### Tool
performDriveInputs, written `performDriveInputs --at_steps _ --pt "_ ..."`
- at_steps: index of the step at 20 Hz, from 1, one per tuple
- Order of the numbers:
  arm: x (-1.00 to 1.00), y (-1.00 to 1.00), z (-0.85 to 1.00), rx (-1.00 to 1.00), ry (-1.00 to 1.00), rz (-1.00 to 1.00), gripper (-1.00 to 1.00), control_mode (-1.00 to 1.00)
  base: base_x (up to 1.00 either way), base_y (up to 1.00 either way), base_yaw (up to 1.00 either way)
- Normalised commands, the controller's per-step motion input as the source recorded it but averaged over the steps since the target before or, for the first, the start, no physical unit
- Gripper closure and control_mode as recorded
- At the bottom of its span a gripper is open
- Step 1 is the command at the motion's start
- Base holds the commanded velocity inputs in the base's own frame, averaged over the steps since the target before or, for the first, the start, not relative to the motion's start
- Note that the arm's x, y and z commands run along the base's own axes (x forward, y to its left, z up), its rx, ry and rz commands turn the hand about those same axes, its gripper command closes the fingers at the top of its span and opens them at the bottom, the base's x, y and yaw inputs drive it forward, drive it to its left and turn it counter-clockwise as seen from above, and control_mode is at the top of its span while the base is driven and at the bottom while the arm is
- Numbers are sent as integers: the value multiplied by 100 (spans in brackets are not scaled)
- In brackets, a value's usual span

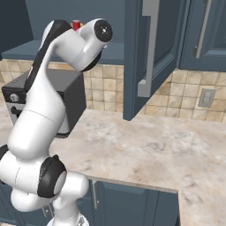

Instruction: Move the mustard and ketchup from the cabinet to the dining counter.

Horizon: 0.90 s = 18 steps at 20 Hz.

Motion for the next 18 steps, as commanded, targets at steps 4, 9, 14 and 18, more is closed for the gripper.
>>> performDriveInputs --at_steps 4,9,14,18 --pt "-69 10 14 -1 0 -5 100 -100 0 0 0" --pt "-73 23 2 -8 -1 -8 100 -100 0 0 0" --pt "-75 30 0 -12 -8 -9 100 -100 0 0 0" --pt "-74 28 0 -5 -3 -9 100 -100 0 0 0"
